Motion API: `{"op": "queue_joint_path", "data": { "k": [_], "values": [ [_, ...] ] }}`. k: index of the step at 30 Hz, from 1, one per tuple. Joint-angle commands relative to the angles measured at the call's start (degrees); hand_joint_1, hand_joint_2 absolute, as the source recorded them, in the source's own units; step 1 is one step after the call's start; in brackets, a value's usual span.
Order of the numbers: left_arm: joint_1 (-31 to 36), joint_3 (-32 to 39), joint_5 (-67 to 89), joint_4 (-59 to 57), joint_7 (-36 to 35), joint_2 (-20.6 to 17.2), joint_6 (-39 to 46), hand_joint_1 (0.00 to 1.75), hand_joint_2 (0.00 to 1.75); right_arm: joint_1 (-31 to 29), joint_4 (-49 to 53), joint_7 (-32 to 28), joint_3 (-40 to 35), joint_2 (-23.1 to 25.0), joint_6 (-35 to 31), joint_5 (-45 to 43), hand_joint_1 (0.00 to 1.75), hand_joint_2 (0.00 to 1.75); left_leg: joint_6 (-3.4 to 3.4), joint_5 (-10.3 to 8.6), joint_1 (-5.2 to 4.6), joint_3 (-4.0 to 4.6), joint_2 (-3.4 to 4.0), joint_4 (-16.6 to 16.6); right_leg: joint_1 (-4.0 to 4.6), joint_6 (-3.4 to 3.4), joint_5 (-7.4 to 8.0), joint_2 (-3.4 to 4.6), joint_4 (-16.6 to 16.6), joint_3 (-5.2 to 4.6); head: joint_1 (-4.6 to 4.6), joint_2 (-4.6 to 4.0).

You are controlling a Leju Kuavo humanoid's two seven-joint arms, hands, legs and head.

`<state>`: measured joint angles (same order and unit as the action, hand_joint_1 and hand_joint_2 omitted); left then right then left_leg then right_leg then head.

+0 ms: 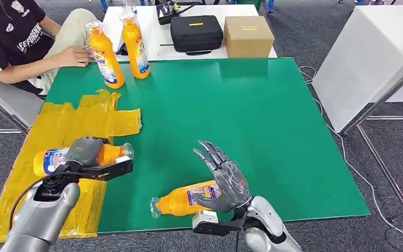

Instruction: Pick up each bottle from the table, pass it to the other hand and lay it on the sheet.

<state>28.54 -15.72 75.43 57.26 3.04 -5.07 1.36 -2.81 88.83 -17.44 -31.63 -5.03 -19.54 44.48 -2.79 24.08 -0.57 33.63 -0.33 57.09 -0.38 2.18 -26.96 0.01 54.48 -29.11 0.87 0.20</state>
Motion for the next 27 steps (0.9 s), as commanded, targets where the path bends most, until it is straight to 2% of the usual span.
{"op": "queue_joint_path", "data": {
  "k": [1, 10, 11, 12, 13, 27],
  "values": [
    [7.2, -2.9, -0.3, -15.0, 1.2, 5.3, -0.3, 1.75, 1.75, -1.8, -5.3, 0.3, -2.2, -1.1, 0.5, -1.3, 0.0, 1.75, 0.1, 0.01, 0.04, -0.1, -0.13, 0.0, 0.03, -0.02, -0.03, -0.15, -0.1, 0.17, -0.02, 0.0],
    [7.4, -3.1, -0.3, -15.8, 1.2, 5.6, -0.1, 1.75, 1.75, -1.6, -5.2, 0.3, -2.3, -1.3, 0.5, -1.3, 0.0, 1.75, 0.14, 0.03, 0.04, -0.1, -0.03, 0.0, 0.04, -0.05, -0.02, -0.05, -0.1, 0.15, -0.02, -0.02],
    [7.9, -3.3, -0.3, -16.9, 1.3, 5.8, -0.4, 1.48, 1.75, -1.5, -5.1, 0.5, -2.2, -1.3, 0.5, -1.4, 0.0, 1.75, 0.2, 0.04, 0.06, -0.17, -0.05, 0.0, 0.05, -0.07, -0.04, -0.08, -0.1, 0.23, 0.0, -0.02],
    [8.1, -3.5, -0.4, -17.5, 1.1, 6.3, -0.5, 0.07, 1.75, -1.3, -5.1, 0.6, -2.3, -1.3, 0.5, -1.4, 0.0, 1.75, 0.17, 0.02, 0.04, -0.13, -0.06, 0.0, 0.04, -0.06, -0.03, -0.09, -0.1, 0.19, -0.02, 0.0],
    [8.9, -4.1, -0.1, -19.2, 1.1, 6.7, -0.7, 0.0, 1.75, -1.1, -4.8, 0.9, -2.1, -1.3, 0.4, -1.3, 0.0, 1.75, 0.14, 0.01, 0.03, -0.09, -0.09, 0.0, 0.04, -0.04, -0.02, -0.11, -0.1, 0.15, -0.02, -0.02],
    [10.9, -5.2, 0.2, -23.8, -1.4, 7.0, -2.6, 0.0, 1.75, -1.9, -4.3, 2.5, -1.6, -0.4, 1.9, -0.5, 0.0, 1.75, 0.17, 0.04, 0.04, -0.16, 0.01, 0.0, 0.05, -0.06, -0.03, 0.0, -0.1, 0.2, -0.02, -0.02]
  ]
}}
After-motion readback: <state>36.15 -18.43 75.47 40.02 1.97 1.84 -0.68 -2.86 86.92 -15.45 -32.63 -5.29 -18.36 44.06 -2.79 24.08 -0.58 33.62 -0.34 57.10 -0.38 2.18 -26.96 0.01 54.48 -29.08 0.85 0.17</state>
